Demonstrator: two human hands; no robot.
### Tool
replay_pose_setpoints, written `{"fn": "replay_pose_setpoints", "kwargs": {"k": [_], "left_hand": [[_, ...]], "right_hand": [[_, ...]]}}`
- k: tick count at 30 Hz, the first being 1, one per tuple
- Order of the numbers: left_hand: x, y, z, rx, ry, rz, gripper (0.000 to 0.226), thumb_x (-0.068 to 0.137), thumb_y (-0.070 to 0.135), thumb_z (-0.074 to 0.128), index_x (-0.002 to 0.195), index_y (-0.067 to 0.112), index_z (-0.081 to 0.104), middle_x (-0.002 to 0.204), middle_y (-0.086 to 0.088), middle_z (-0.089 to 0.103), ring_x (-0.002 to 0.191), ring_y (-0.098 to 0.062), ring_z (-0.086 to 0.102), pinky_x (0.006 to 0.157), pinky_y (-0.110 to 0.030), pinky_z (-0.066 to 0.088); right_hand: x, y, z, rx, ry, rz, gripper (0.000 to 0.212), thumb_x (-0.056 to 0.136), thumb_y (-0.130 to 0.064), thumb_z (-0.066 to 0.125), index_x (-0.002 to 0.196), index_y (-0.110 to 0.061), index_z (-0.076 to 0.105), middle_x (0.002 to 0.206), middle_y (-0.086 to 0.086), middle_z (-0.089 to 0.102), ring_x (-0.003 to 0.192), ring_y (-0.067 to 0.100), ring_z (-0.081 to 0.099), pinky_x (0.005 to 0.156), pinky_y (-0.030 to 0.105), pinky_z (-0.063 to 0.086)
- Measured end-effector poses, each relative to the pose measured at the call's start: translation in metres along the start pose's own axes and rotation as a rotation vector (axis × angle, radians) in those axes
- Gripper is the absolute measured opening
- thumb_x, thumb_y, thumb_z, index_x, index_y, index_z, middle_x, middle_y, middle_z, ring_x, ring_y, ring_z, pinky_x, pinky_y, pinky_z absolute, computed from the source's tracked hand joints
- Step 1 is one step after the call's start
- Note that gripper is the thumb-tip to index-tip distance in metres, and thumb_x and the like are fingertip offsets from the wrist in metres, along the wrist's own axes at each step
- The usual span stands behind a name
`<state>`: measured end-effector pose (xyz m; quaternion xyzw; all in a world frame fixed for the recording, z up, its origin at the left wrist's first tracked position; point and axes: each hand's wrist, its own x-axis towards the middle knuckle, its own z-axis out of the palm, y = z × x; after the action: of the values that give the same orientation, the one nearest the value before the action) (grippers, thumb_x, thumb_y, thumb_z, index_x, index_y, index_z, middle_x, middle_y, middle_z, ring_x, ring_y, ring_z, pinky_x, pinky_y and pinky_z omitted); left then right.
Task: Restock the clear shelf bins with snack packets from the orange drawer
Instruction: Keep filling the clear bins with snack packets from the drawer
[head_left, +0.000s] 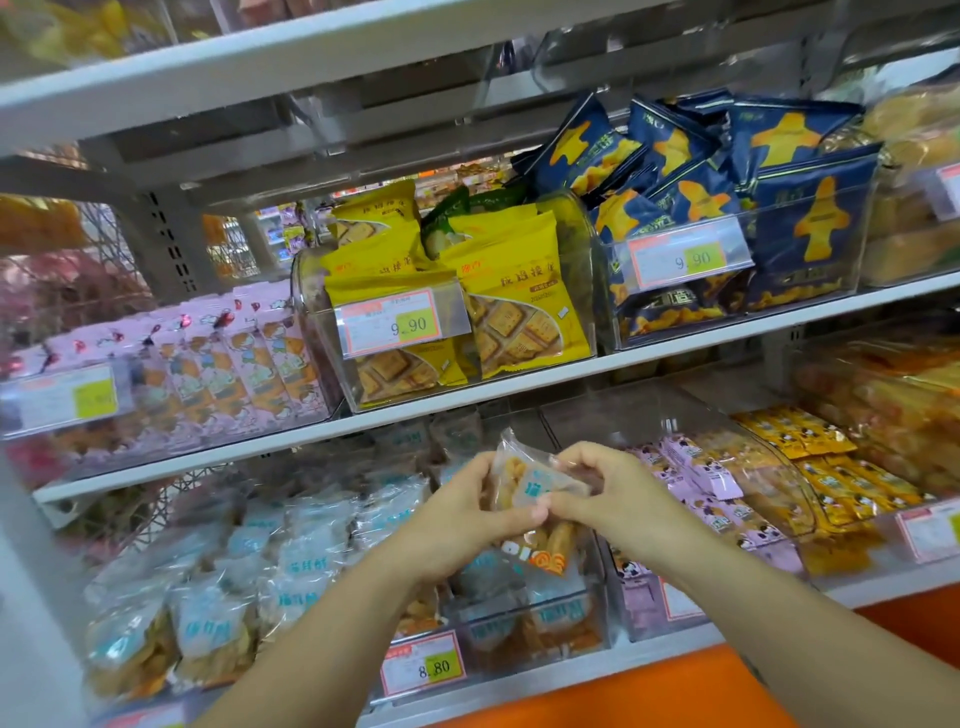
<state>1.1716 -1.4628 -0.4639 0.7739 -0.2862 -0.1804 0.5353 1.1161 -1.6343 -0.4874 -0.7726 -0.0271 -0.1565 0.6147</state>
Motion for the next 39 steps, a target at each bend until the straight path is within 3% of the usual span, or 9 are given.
{"fn": "replay_pose_setpoints", "kwargs": {"k": [4, 6, 12, 17, 21, 26, 33, 36, 39], "left_hand": [[-0.005, -0.001, -0.010, -0.151, 0.071, 0.111, 0.046, 0.078, 0.019, 0.076, 0.118, 0.012, 0.054, 0.106, -0.005, 0.069, 0.095, -0.016, 0.067, 0.078, -0.026, 0.052], [-0.006, -0.002, -0.016, -0.122, 0.103, 0.142, 0.050, 0.076, 0.025, 0.077, 0.119, 0.014, 0.054, 0.108, -0.004, 0.069, 0.097, -0.017, 0.067, 0.079, -0.027, 0.052], [-0.016, -0.008, -0.054, 0.491, 0.261, 0.159, 0.058, 0.083, 0.032, 0.070, 0.135, 0.030, 0.044, 0.128, 0.010, 0.055, 0.119, -0.006, 0.053, 0.103, -0.025, 0.040], [-0.044, -0.031, -0.087, 0.886, 0.186, 0.112, 0.064, 0.081, 0.059, 0.053, 0.138, 0.031, 0.043, 0.139, 0.014, 0.045, 0.125, -0.002, 0.042, 0.098, -0.011, 0.028], [-0.053, -0.052, -0.102, 1.030, 0.053, 0.014, 0.108, 0.054, 0.097, 0.026, 0.145, 0.040, 0.029, 0.152, 0.014, 0.030, 0.140, -0.006, 0.023, 0.118, -0.035, 0.016], [-0.044, -0.067, -0.108, 1.174, 0.016, 0.022, 0.085, 0.076, 0.075, 0.051, 0.147, 0.039, 0.023, 0.154, 0.015, 0.024, 0.143, -0.007, 0.018, 0.117, -0.044, 0.000], [-0.037, -0.072, -0.112, 1.214, -0.008, 0.041, 0.085, 0.075, 0.076, 0.045, 0.147, 0.041, 0.020, 0.153, 0.016, 0.023, 0.142, -0.009, 0.019, 0.118, -0.042, 0.000], [-0.038, -0.074, -0.113, 1.215, -0.011, 0.050, 0.084, 0.075, 0.077, 0.043, 0.147, 0.041, 0.018, 0.154, 0.016, 0.023, 0.142, -0.009, 0.018, 0.118, -0.043, -0.001], [-0.040, -0.073, -0.112, 1.211, -0.010, 0.050, 0.084, 0.077, 0.077, 0.042, 0.148, 0.041, 0.016, 0.154, 0.014, 0.023, 0.142, -0.009, 0.018, 0.118, -0.044, -0.002]], "right_hand": [[0.006, -0.002, 0.006, 0.147, -0.005, 0.048, 0.052, 0.063, -0.034, 0.086, 0.102, -0.035, 0.052, 0.107, -0.005, 0.064, 0.098, 0.011, 0.064, 0.087, 0.036, 0.054], [0.008, -0.004, 0.008, 0.193, -0.104, 0.058, 0.054, 0.062, -0.030, 0.086, 0.107, -0.036, 0.056, 0.107, -0.004, 0.067, 0.102, 0.012, 0.065, 0.089, 0.036, 0.053], [0.024, 0.001, 0.014, -0.089, 0.032, -0.073, 0.038, 0.074, -0.010, 0.079, 0.098, -0.030, 0.057, 0.095, -0.012, 0.065, 0.091, 0.009, 0.063, 0.081, 0.026, 0.052], [0.042, 0.022, 0.035, -0.283, -0.024, -0.054, 0.044, 0.076, -0.009, 0.076, 0.098, -0.036, 0.050, 0.100, -0.009, 0.063, 0.096, 0.016, 0.063, 0.084, 0.039, 0.053], [0.058, 0.034, 0.059, -0.382, -0.104, -0.001, 0.041, 0.081, -0.014, 0.073, 0.107, -0.028, 0.045, 0.101, -0.006, 0.062, 0.090, 0.012, 0.061, 0.072, 0.027, 0.053], [0.083, 0.045, 0.072, -0.473, -0.219, 0.072, 0.044, 0.080, -0.017, 0.075, 0.111, -0.025, 0.043, 0.109, 0.004, 0.063, 0.095, 0.019, 0.064, 0.088, 0.039, 0.052], [0.081, 0.056, 0.079, -0.407, -0.111, 0.088, 0.062, 0.083, -0.013, 0.070, 0.135, -0.019, 0.037, 0.113, 0.000, 0.056, 0.104, 0.017, 0.060, 0.090, 0.033, 0.050], [0.069, 0.057, 0.093, -0.494, -0.017, 0.073, 0.072, 0.089, -0.016, 0.064, 0.147, -0.018, 0.021, 0.111, -0.005, 0.051, 0.103, 0.013, 0.054, 0.073, 0.017, 0.039], [0.063, 0.049, 0.096, -0.552, -0.001, 0.115, 0.081, 0.093, -0.013, 0.059, 0.151, -0.024, 0.004, 0.101, 0.002, 0.056, 0.075, 0.012, 0.059, 0.047, 0.013, 0.037]]}}
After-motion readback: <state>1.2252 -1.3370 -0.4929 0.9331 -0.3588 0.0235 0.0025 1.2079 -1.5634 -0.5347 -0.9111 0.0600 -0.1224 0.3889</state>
